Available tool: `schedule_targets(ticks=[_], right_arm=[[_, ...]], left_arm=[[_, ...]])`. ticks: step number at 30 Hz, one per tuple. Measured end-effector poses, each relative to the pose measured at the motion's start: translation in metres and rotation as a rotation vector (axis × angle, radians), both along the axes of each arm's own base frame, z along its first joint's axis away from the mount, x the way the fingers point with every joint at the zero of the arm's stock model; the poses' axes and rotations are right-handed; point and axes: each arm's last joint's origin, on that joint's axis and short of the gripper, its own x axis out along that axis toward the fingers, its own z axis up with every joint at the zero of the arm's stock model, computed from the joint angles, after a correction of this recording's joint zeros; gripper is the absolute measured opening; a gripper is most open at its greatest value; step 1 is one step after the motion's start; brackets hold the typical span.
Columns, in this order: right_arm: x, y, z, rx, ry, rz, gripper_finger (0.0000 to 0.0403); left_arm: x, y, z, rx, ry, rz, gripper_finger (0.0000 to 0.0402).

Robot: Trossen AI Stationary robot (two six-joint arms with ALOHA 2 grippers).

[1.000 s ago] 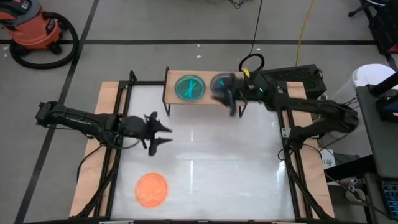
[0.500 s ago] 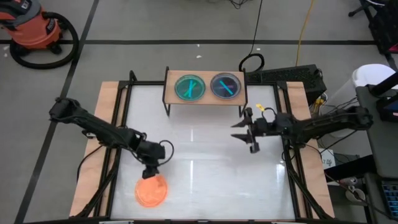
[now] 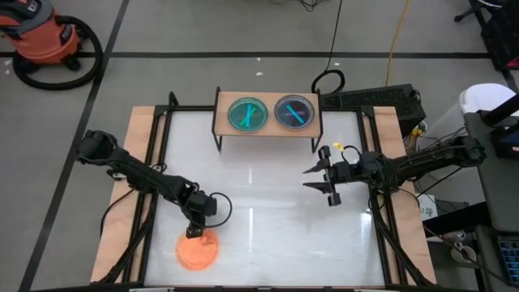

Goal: Place and stack plates onto a shelf
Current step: Stack the orange plate on top of the blue plate on the shelf

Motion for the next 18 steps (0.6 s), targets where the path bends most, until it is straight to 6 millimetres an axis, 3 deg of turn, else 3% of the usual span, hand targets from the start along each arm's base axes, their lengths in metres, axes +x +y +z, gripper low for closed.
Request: schedule_targets(ticks=[6,18], right_arm=[[0.0001,-0.0001,-0.0007,0.0,0.008,-0.002,0.0148],[0.0005,-0.0009,-0.002,0.007,0.021,-0.029,0.0148]], left_arm=[[-0.0006,-0.003,-0.0017,0.012,-0.003,-0.024,0.0178],[-0.0025,-0.0064,-0.0031,0.021,-0.006,-0.054,0.0043]])
